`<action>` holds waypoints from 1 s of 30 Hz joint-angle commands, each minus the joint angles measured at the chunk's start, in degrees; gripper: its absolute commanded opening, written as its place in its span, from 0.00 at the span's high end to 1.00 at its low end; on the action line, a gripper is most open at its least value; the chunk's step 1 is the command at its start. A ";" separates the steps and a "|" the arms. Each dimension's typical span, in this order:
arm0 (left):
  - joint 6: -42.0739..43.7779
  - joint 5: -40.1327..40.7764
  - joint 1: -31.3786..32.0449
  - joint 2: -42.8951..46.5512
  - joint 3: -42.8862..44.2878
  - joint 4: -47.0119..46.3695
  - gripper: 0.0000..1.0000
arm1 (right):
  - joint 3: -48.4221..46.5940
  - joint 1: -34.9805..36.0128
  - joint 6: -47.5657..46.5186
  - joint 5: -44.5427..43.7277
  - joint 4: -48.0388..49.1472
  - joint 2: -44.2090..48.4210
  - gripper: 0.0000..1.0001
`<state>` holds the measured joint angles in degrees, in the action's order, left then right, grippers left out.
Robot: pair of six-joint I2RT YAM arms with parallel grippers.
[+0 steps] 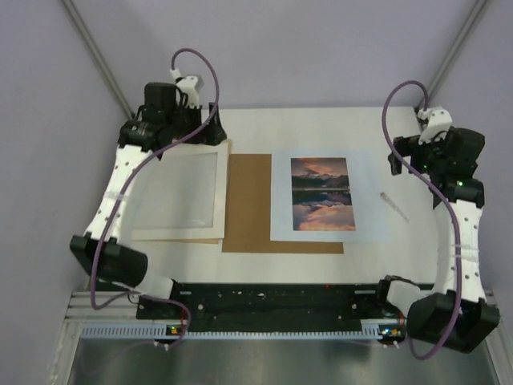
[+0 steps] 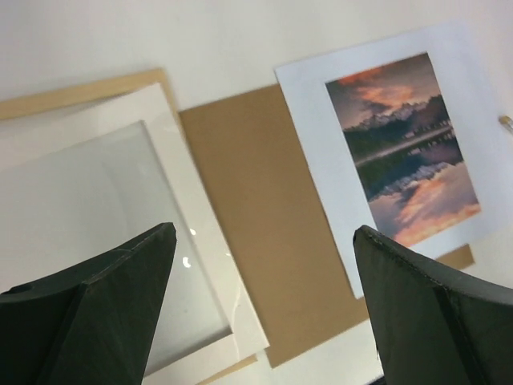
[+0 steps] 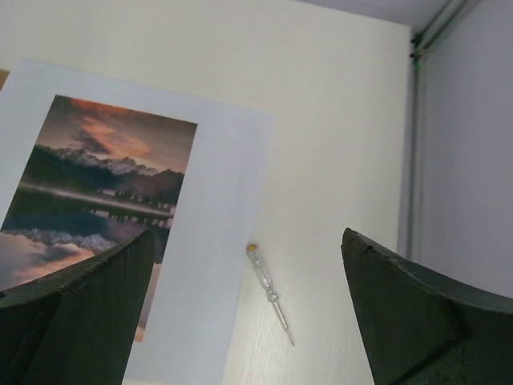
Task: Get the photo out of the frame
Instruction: Reset both arms
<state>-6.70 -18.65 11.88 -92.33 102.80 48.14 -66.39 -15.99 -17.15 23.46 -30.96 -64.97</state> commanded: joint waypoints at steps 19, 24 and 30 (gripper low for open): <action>1.17 17.10 -17.84 51.20 -33.63 -20.63 0.01 | 4.16 -0.27 9.32 -14.76 5.82 30.34 0.01; -0.07 13.47 -21.72 53.92 -35.48 -21.07 0.01 | 5.13 -0.27 10.20 -17.05 5.91 32.10 0.01; -0.95 12.15 -23.92 53.93 -34.87 -21.07 0.01 | 4.78 -0.36 10.55 -17.84 5.91 32.98 0.01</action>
<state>-6.11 -3.88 -10.68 -38.63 67.29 30.17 -61.01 -16.01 -8.03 7.14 -26.52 -32.86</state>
